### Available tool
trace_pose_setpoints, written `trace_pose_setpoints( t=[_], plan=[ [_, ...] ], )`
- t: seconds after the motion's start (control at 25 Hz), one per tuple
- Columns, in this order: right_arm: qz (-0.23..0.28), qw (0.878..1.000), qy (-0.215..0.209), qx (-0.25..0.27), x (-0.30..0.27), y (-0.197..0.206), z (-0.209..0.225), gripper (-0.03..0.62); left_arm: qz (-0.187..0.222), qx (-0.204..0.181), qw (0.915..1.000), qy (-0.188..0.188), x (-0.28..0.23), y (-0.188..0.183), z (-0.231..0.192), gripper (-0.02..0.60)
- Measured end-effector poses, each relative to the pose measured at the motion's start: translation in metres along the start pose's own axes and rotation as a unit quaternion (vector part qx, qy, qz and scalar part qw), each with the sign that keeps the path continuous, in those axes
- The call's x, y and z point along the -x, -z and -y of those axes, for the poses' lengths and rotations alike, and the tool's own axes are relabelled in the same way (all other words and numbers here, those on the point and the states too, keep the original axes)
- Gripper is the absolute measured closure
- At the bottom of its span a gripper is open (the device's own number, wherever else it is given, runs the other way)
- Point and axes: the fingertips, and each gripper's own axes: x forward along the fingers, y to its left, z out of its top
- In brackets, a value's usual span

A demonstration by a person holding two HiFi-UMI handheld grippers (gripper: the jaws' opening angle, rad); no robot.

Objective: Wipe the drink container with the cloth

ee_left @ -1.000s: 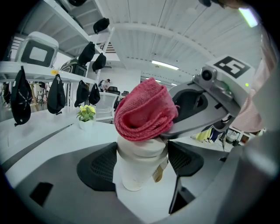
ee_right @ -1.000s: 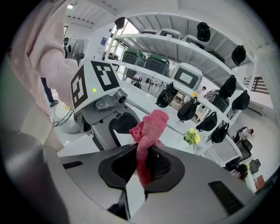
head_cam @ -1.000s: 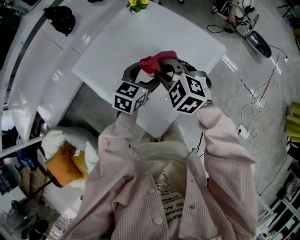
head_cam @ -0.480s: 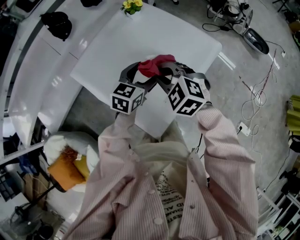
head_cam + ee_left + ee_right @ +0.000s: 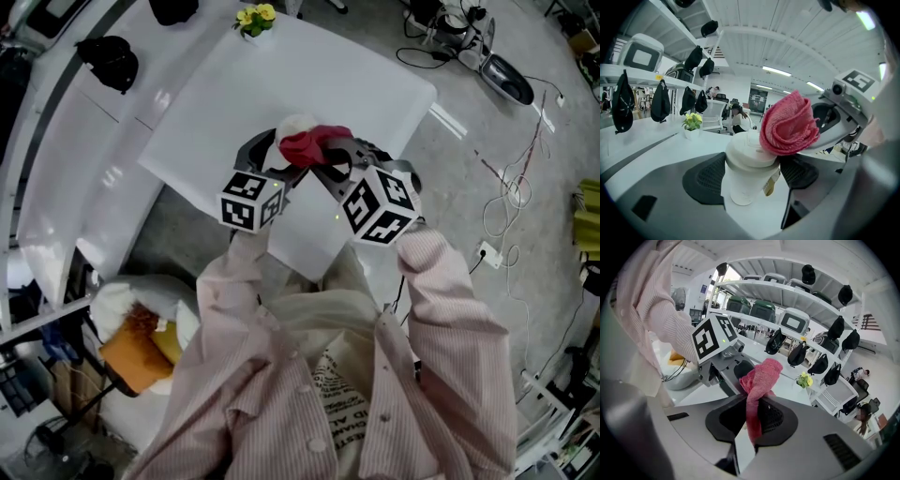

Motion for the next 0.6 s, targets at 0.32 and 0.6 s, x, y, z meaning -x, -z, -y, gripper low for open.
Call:
trace_pose_setpoints(
  t=[0.32,0.6],
  plan=[
    [0.072,0.990,0.039,-0.119,0.021,0.002,0.013,0.554,0.007,0.001,1.0000,0.000,0.000,0.000,0.000,0.216],
    [0.205,0.902,0.084,-0.372,0.043,0.025,0.053,0.554,0.009,0.002,1.0000,-0.001,0.000,-0.001,0.001,0.216]
  ],
)
